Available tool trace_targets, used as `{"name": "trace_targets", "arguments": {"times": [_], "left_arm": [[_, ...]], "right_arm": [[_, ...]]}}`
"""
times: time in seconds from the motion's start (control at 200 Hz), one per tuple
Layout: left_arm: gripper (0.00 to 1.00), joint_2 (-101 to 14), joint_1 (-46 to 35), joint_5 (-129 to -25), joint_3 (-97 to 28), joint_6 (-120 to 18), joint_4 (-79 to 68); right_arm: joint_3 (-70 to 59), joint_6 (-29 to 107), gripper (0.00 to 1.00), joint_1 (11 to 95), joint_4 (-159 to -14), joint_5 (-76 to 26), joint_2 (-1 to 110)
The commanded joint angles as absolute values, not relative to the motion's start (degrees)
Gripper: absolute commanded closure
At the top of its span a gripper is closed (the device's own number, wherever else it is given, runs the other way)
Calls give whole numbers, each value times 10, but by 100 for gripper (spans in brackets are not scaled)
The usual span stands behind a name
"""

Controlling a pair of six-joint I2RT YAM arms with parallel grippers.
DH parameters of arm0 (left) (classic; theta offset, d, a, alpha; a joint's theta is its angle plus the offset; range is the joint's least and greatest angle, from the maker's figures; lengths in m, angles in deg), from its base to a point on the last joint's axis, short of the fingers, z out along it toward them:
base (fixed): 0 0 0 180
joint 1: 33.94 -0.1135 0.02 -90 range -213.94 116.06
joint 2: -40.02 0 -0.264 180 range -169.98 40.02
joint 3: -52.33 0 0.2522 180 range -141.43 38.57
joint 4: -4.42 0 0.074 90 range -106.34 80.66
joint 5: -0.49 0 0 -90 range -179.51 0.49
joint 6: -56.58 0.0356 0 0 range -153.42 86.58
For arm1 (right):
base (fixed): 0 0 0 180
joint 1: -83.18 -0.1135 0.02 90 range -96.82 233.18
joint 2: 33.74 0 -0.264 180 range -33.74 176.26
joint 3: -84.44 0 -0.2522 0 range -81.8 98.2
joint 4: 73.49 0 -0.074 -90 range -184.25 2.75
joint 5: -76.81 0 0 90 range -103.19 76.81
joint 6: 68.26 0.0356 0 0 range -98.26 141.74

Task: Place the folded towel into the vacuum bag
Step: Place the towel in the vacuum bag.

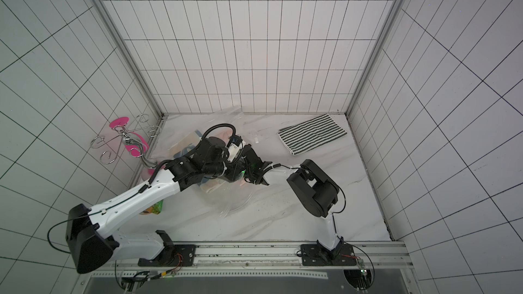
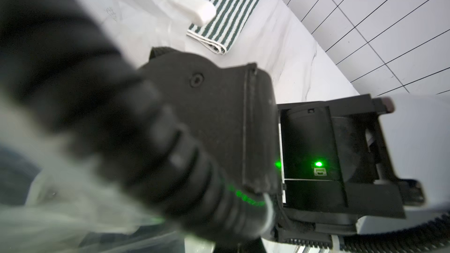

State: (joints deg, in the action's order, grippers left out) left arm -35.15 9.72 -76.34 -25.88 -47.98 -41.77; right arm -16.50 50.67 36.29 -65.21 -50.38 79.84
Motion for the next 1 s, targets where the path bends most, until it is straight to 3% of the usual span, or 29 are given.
{"name": "trace_targets", "arguments": {"times": [0.0,0.095,0.33,0.425,0.56,0.74,0.999], "left_arm": [[100,-345,115,-702,-266,-471,-361],[100,-339,111,-709,-258,-468,-362],[100,-318,74,-699,-249,-464,-364],[100,-312,72,-683,-252,-465,-364],[100,-312,86,-637,-262,-475,-358],[100,-304,92,-639,-255,-463,-359],[100,-305,89,-642,-251,-461,-359]], "right_arm": [[-181,542,42,350,-615,-523,828],[-222,535,31,359,-635,-500,782],[-289,476,29,369,-783,-424,624],[-294,487,33,377,-815,-383,597],[-290,536,46,370,-760,-360,605],[-248,544,37,353,-750,-278,654],[-171,509,38,312,-812,-274,730]]}}
